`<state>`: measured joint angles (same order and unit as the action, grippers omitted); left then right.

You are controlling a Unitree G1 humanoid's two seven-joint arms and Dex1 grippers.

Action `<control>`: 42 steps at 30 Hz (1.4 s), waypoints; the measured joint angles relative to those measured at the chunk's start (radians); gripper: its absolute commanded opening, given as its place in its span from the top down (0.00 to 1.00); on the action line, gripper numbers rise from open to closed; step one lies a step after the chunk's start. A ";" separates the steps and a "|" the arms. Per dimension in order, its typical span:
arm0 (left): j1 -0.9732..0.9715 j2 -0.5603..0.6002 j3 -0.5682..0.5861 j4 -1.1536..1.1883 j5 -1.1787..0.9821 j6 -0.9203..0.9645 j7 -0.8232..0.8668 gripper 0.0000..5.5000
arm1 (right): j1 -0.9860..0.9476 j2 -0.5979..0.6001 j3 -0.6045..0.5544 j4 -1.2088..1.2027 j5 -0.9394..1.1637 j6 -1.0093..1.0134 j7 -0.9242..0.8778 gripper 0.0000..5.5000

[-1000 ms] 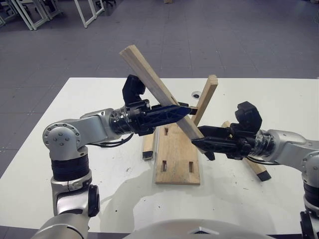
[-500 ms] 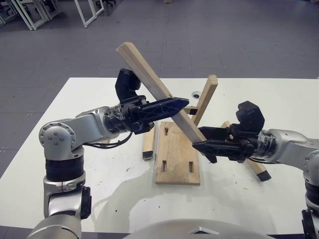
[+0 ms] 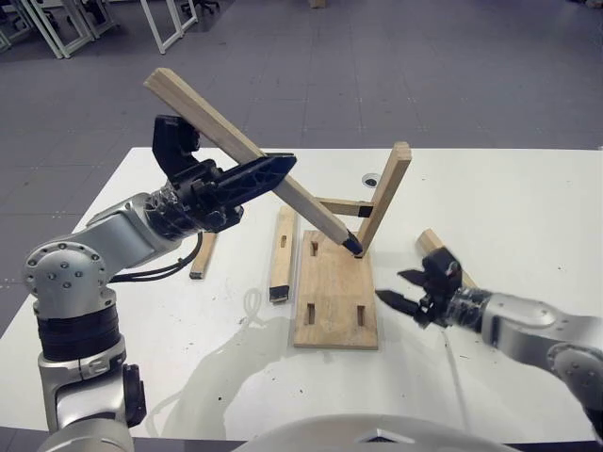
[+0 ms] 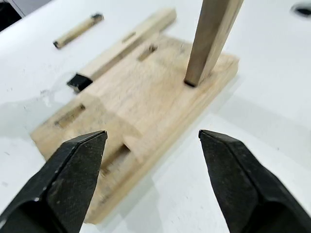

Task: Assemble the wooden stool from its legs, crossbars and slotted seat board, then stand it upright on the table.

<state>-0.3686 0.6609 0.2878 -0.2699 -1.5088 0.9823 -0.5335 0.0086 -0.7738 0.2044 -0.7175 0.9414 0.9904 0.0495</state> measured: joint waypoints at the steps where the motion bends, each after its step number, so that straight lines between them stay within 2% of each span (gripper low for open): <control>1: 0.005 0.002 -0.001 -0.002 0.035 -0.010 -0.005 0.63 | 0.003 0.007 0.033 -0.003 -0.038 0.008 -0.005 0.37; 8: 0.006 0.000 -0.020 -0.013 0.151 -0.036 -0.033 0.63 | -0.043 0.091 0.169 0.045 -0.227 0.037 0.026 0.37; 12: 0.007 -0.004 -0.027 -0.021 0.187 -0.041 -0.063 0.63 | -0.062 0.085 0.210 0.048 -0.294 0.034 0.095 0.37; 16: 0.032 0.032 -0.057 -0.026 0.283 -0.056 -0.183 0.63 | -0.065 -0.036 0.223 0.033 -0.354 -0.012 0.253 0.37; 21: 0.157 0.145 -0.145 -0.063 0.456 -0.107 -0.418 0.63 | -0.112 -0.242 0.181 0.208 -0.486 -0.190 0.511 0.37; 24: 0.166 0.156 -0.189 -0.055 0.546 -0.158 -0.473 0.63 | -0.114 -0.254 0.176 0.250 -0.543 -0.237 0.590 0.37; 28: 0.165 0.097 -0.201 -0.036 0.623 -0.211 -0.412 0.63 | -0.110 -0.252 0.174 0.255 -0.586 -0.264 0.641 0.37; 30: 0.186 0.026 -0.206 -0.080 0.653 -0.246 -0.325 0.63 | -0.105 -0.245 0.168 0.251 -0.598 -0.264 0.647 0.37; 35: 0.328 -0.060 -0.266 -0.186 0.730 -0.289 -0.228 0.63 | -0.091 -0.221 0.150 0.244 -0.626 -0.255 0.651 0.37; 42: 0.389 -0.171 -0.360 -0.186 0.949 -0.501 -0.096 0.63 | -0.075 -0.209 0.130 0.242 -0.638 -0.249 0.671 0.37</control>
<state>0.0202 0.4895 -0.0724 -0.4562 -0.5603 0.4812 -0.6298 -0.0663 -0.9825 0.3343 -0.4755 0.3030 0.7412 0.7210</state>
